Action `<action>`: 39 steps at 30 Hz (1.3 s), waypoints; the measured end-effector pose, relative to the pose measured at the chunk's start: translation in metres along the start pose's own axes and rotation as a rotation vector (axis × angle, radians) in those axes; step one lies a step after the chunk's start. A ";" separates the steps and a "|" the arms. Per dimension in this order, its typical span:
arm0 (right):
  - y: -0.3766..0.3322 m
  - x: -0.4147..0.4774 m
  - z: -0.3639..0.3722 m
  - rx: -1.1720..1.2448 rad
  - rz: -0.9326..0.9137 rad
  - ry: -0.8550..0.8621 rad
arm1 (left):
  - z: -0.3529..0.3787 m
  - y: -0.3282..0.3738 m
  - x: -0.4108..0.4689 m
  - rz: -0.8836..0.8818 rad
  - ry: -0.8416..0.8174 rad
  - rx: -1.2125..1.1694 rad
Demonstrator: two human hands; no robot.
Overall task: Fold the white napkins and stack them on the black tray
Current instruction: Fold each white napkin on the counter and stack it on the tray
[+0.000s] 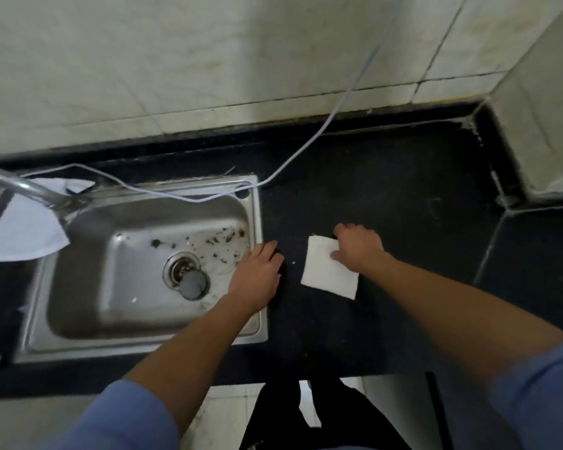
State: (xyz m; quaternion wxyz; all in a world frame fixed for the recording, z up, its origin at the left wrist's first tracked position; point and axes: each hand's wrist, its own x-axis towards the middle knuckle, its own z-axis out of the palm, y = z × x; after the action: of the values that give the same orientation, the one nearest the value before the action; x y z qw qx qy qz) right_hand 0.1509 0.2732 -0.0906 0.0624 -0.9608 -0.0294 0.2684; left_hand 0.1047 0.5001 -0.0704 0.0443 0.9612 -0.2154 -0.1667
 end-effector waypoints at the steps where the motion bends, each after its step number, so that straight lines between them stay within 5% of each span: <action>1: -0.002 0.003 0.001 0.019 0.018 -0.039 | 0.000 -0.003 -0.007 -0.034 0.010 -0.004; 7: -0.014 -0.002 0.002 0.142 0.021 -0.135 | -0.011 -0.018 -0.049 -0.180 0.076 0.020; 13: -0.037 -0.046 -0.014 0.194 -0.053 -0.018 | -0.034 -0.043 -0.076 -0.158 0.091 0.060; 23: -0.045 -0.201 0.004 0.259 0.183 0.341 | -0.054 -0.018 -0.100 0.232 0.119 0.147; 39: 0.008 -0.635 0.186 0.379 0.970 0.590 | 0.003 0.316 -0.253 1.090 0.083 0.372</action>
State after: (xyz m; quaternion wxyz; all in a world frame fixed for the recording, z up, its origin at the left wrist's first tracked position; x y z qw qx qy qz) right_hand -0.4878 0.2271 0.0762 0.1084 -0.8708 0.4794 -0.0115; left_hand -0.2382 0.3226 0.0524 -0.0375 0.7089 -0.7031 -0.0413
